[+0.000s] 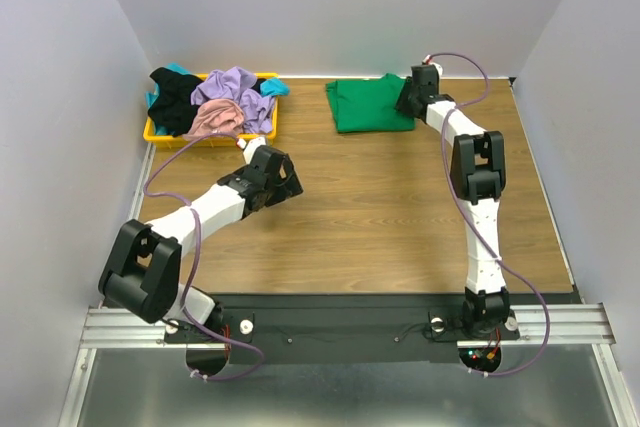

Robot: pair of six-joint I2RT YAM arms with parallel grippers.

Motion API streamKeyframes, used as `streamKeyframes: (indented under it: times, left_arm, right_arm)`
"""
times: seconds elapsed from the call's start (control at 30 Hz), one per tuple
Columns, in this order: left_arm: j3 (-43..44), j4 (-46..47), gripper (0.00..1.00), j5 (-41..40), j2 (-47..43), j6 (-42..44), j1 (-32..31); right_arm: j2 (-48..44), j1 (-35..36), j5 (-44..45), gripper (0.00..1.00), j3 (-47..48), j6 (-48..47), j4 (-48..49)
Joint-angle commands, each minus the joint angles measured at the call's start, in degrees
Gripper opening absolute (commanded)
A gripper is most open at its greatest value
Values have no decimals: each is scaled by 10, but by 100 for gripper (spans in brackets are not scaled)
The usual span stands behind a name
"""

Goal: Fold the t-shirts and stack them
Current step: Neatly place the folded tshirt to the corner

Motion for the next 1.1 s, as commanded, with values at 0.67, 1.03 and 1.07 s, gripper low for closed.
streamKeyframes:
  times: [0.67,1.03,1.07]
  left_arm:
    - [-48,-85,99,-133,-384,-58,4]
    - [-136,-17,99,-145,-470,-62,5]
    - [-139,-15,98,-142,-473,-62,5]
  right_arm:
    - [-849,14,-1,100,-762,108,-39]
    - [-1114,14,-6,100,-896,122,-44]
    - [-1122,13,-5,100,-898,122,-45]
